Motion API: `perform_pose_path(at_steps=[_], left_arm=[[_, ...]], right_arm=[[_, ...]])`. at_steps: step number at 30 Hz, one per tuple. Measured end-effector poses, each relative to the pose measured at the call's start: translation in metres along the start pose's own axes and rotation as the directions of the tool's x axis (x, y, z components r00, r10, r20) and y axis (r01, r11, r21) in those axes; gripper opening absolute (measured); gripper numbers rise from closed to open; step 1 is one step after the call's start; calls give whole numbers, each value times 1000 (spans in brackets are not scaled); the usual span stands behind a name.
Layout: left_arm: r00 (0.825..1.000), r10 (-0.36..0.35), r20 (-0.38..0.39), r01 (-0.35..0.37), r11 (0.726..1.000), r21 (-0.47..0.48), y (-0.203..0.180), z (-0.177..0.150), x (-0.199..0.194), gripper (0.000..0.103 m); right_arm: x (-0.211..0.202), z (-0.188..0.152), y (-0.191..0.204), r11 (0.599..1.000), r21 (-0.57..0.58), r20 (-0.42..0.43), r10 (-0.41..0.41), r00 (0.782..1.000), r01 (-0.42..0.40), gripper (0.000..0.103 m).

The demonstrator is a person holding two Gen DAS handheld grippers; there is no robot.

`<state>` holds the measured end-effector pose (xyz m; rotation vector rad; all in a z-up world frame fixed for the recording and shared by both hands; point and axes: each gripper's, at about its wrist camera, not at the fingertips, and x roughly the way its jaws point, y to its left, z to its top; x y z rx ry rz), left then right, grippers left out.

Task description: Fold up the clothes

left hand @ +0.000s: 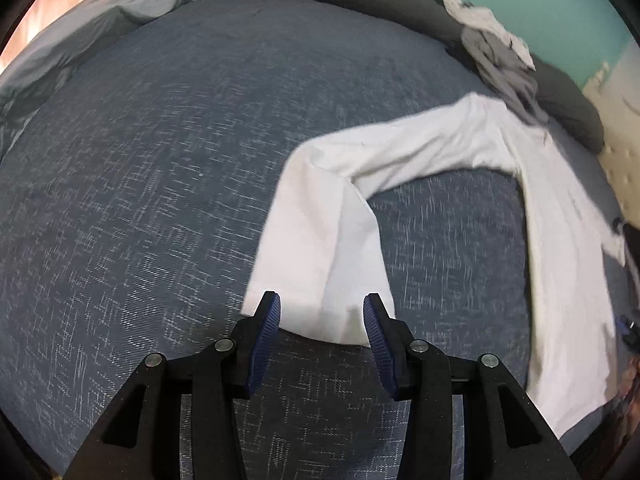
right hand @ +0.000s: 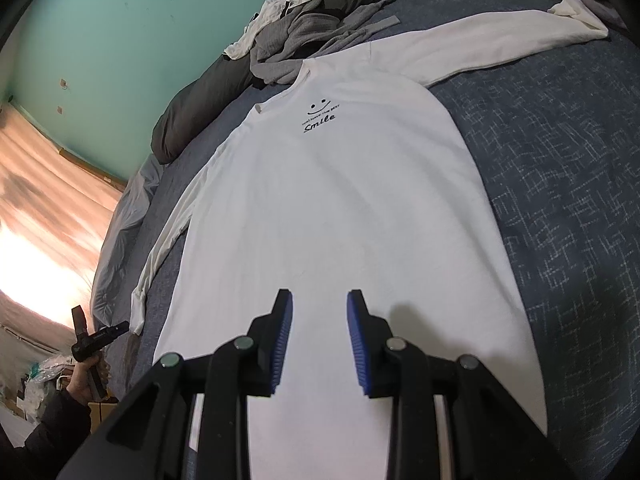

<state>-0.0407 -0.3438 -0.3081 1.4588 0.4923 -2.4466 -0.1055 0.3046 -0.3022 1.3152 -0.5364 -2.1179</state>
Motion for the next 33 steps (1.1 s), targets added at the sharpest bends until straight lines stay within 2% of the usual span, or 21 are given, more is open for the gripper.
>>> perform_pose_path(at_steps=[1, 2, 3, 5, 8, 12, 16, 20, 26, 28, 31, 33], left_arm=[[1000, 3, -8, -3, 1000, 13, -2, 0, 2, 37], [1000, 0, -12, 0, 1000, 20, -4, -1, 4, 22], [1000, 0, -13, 0, 1000, 21, -4, -1, 5, 12], [1000, -6, -5, 6, 1000, 19, -4, -1, 2, 5], [1000, -13, 19, 12, 1000, 28, -3, 1, -10, 5], [997, -15, 80, 16, 1000, -9, 14, 11, -36, 5], [991, 50, 128, -44, 998, -51, 43, 26, -58, 5], [984, 110, 142, -102, 993, -66, 63, 39, -66, 4], [987, 125, 102, -116, 989, -86, 74, 39, -56, 5], [984, 127, 125, -112, 986, -123, 81, 37, -57, 3], [985, 79, 154, -46, 977, -208, 98, 37, -60, 3], [986, 73, 149, -34, 968, -250, 108, 37, -59, 6]], right_arm=[[0, 0, -1, 1000, 3, 1, 2, 1000, -2, 28], [0, -1, -2, 1000, 8, 2, 5, 1000, -5, 28], [-1, -2, -2, 1000, 12, 3, 7, 1000, -7, 28], [-2, -3, -3, 1000, 16, 5, 8, 1000, -8, 28], [-3, -4, -4, 1000, 15, 2, 7, 1000, -7, 28], [-4, -4, -5, 1000, 14, 0, 9, 1000, -9, 28], [-4, -5, -2, 1000, 10, 1, 14, 1000, -14, 28], [-1, -5, 2, 1000, 7, -3, 19, 1000, -19, 28], [2, -7, 8, 1000, -2, -12, 19, 1000, -19, 28], [2, -6, 10, 1000, -3, -11, 18, 1000, -18, 28], [0, -4, 11, 1000, -10, -9, 13, 1000, -13, 28], [-1, -4, 12, 1000, -12, -10, 10, 1000, -10, 28]])
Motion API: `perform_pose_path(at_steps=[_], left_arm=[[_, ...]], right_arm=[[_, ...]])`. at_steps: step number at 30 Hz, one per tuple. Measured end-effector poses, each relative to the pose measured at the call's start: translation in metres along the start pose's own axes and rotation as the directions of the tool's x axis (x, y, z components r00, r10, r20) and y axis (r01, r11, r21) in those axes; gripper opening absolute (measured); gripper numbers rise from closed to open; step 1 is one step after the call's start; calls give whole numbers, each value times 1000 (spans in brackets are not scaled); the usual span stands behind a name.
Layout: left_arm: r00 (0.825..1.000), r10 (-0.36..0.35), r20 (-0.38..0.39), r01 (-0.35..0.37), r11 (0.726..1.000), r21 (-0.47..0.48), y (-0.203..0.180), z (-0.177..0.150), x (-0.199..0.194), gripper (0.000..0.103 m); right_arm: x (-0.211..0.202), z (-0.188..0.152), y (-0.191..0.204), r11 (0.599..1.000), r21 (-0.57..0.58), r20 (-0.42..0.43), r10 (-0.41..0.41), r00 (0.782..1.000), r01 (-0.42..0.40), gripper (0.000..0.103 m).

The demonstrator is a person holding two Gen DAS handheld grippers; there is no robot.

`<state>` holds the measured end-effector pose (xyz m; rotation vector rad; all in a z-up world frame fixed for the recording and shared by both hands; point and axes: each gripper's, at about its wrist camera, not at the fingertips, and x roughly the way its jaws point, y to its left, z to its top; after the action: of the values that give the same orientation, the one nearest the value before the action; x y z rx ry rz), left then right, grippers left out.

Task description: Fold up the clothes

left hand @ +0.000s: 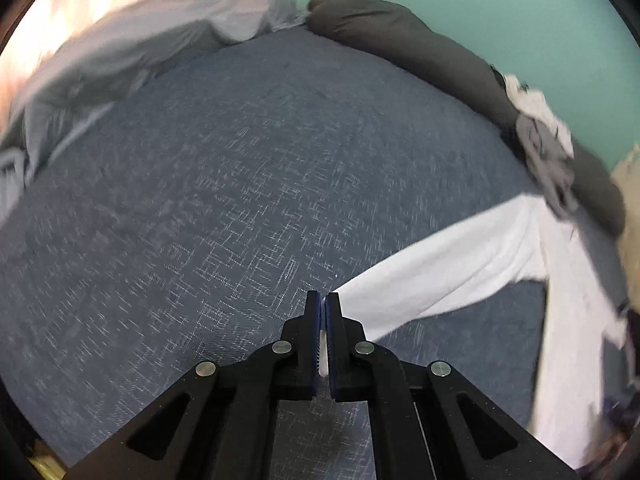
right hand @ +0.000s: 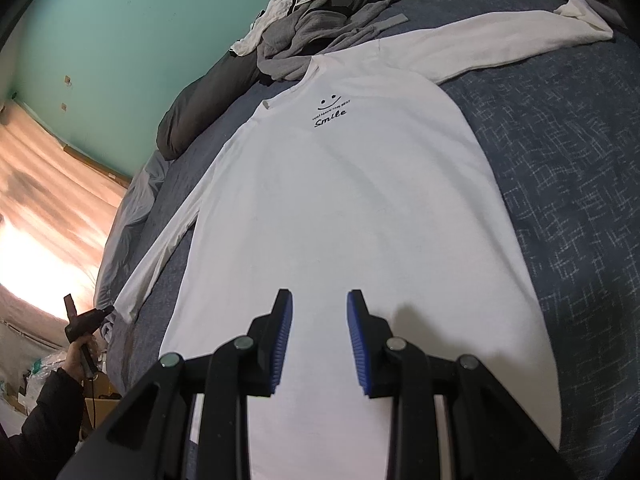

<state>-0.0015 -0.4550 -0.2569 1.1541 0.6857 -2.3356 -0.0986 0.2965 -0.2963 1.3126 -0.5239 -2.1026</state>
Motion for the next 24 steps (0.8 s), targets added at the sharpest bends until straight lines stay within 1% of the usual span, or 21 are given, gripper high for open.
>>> perform_pose_path(at_steps=[1, 2, 5, 7, 8, 9, 10, 13, 15, 18, 20, 22, 23, 24], left_arm=[[1000, 22, 7, -22, 999, -24, 6, 1, 0, 6], [999, 34, 9, -34, 998, -49, 13, 1, 0, 8], [999, 37, -1, -37, 995, -94, 24, -4, 0, 10], [1000, 10, -15, -12, 997, -82, 23, -10, 2, 21], [1000, -8, -27, 6, 997, -71, 21, -13, 4, 33], [999, -18, -36, 16, 998, -63, 19, -16, 6, 41], [999, -25, -42, 22, 998, -57, 17, -19, 8, 42], [997, -40, -60, 37, 998, -44, 13, -26, 14, 42], [997, -52, -56, 49, 997, -57, 13, -27, 18, 42], [997, -64, -40, 61, 996, -70, 15, -23, 25, 42], [997, -70, -43, 67, 995, -70, 14, -20, 30, 42], [997, -55, -52, 53, 998, -43, 10, -18, 38, 41], [997, -51, -56, 49, 998, -29, 9, -18, 41, 36], [997, -43, -60, 42, 999, -17, 8, -17, 45, 23]], right_arm=[[0, -1, 0, 1000, 1, 0, 0, 1000, 0, 28], [0, -2, -1, 1000, 4, -1, 1, 1000, -1, 28], [2, -4, 0, 1000, 12, -2, 9, 1000, -9, 28], [4, -5, 1, 1000, 9, -7, 11, 1000, -11, 28], [6, -5, 2, 1000, 8, -10, 11, 1000, -11, 28], [6, -4, 2, 1000, 8, -11, 12, 1000, -11, 28], [7, -4, 3, 1000, 8, -12, 12, 1000, -12, 28], [7, -5, 5, 1000, 10, -10, 17, 1000, -17, 28], [7, -4, 7, 1000, 3, -10, 15, 1000, -15, 28], [6, -4, 8, 1000, -2, -10, 10, 1000, -10, 28], [6, -4, 8, 1000, -2, -11, 5, 1000, -5, 28], [6, -5, 8, 1000, -1, -12, 0, 1000, 0, 28], [7, -6, 8, 1000, 0, -14, -3, 1000, 3, 28], [8, -6, 7, 1000, 2, -17, -5, 1000, 5, 28]])
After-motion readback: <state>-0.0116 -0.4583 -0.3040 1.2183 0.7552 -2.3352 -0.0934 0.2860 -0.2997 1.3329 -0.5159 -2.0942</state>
